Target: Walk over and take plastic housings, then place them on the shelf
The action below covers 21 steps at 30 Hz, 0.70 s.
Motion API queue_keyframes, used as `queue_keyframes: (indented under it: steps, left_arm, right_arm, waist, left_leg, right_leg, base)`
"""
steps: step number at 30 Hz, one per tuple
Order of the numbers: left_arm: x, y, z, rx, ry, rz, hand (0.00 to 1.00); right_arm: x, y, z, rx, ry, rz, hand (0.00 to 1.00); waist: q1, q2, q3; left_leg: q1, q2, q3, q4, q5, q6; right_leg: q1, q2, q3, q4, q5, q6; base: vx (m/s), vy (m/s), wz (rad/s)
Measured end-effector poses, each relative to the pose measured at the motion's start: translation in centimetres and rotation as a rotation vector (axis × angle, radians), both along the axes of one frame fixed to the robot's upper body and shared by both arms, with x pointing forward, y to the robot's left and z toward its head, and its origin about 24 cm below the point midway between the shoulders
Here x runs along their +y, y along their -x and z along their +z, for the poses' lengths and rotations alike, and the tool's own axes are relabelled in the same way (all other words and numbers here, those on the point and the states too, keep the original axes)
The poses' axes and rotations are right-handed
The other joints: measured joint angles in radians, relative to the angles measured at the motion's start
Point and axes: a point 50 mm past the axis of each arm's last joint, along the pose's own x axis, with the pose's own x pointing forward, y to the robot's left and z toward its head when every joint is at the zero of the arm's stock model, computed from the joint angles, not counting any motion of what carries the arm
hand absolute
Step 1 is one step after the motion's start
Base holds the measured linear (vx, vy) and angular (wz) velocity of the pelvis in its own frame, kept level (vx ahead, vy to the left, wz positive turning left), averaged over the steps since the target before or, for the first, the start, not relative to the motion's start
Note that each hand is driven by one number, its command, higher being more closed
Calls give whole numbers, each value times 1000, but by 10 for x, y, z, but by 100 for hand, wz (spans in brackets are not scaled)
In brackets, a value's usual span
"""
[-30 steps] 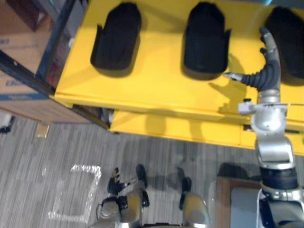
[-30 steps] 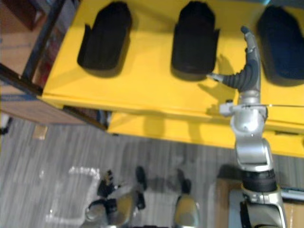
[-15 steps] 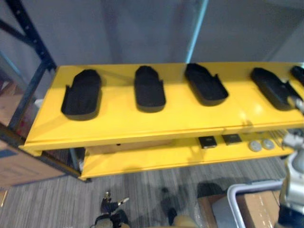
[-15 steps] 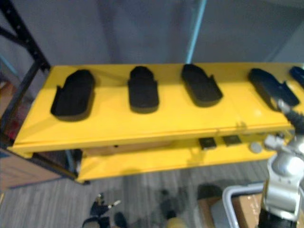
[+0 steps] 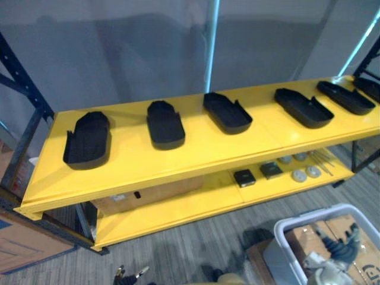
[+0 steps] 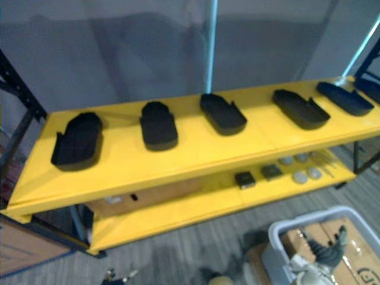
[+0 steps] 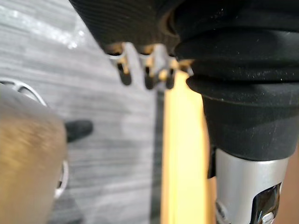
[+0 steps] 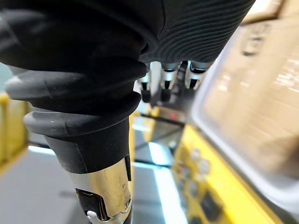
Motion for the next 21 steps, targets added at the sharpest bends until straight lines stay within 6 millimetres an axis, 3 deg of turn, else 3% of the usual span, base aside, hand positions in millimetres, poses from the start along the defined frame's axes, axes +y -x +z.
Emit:
queue_keyframes:
  steps: [5, 7, 9, 11, 13, 14, 16, 21]
  left_arm:
    - [-2, 2, -1, 7, 2, -10, 0]
    - [-2, 4, -1, 12, -3, -18, 0]
    - [2, 4, 0, 16, -15, -46, 0]
    - [5, 5, 0, 19, -19, -65, 0]
    - [10, 4, 1, 20, -20, -91, 0]
    - [10, 4, 1, 19, -19, -93, 0]
    - [14, 2, 2, 19, -26, -135, 0]
    - [23, 6, 3, 33, -28, -190, 0]
  right_arm:
    - [3, -1, 9, -51, 96, -19, 0]
    - [-2, -7, 27, -116, 177, -19, 0]
    - [-15, -21, 63, -229, 343, 12, 0]
    - [-26, -31, 85, -275, 449, 59, 0]
    - [-46, -50, 118, -332, 577, 154, 0]
    - [-48, -53, 122, -338, 589, 167, 0]
    - [-51, -78, 150, -394, 660, 325, 0]
    - [-51, -113, 179, -397, 731, 541, 0]
  waist:
    - [9, 7, -14]
    - [8, 1, -29]
    - [7, -12, -43]
    - [7, -18, -52]
    - [-1, -28, -51]
    - [-1, -28, -51]
    - [8, -23, -47]
    - [18, -7, -22]
  left_leg:
    - [13, -15, 8, 0, -18, 5]
    - [19, -16, 6, 0, -21, -2]
    - [18, -15, 1, 0, -22, -4]
    - [18, -14, -9, 0, -20, -3]
    - [15, -21, -44, 0, -19, -4]
    - [15, -21, -48, 0, -19, -4]
    - [15, -27, -53, 0, -20, -4]
    - [-1, -43, -81, 0, -21, -2]
  right_leg:
    - [13, -16, -2, -3, -5, -19]
    - [15, -24, -3, -1, -4, -20]
    - [15, -25, -7, -1, -2, -17]
    - [17, -25, -19, -2, 6, -4]
    - [44, -26, -53, -10, 15, 8]
    - [46, -27, -55, -12, 15, 8]
    - [52, -27, -60, -23, 14, 8]
    - [52, -44, -89, -24, 1, 15]
  base:
    - [74, 34, -4]
    - [72, 21, 3]
    - [98, -3, 5]
    - [112, -22, 11]
    - [109, -14, 34]
    - [61, -4, 29]
    - [30, 2, 8]
    - [3, 15, 13]
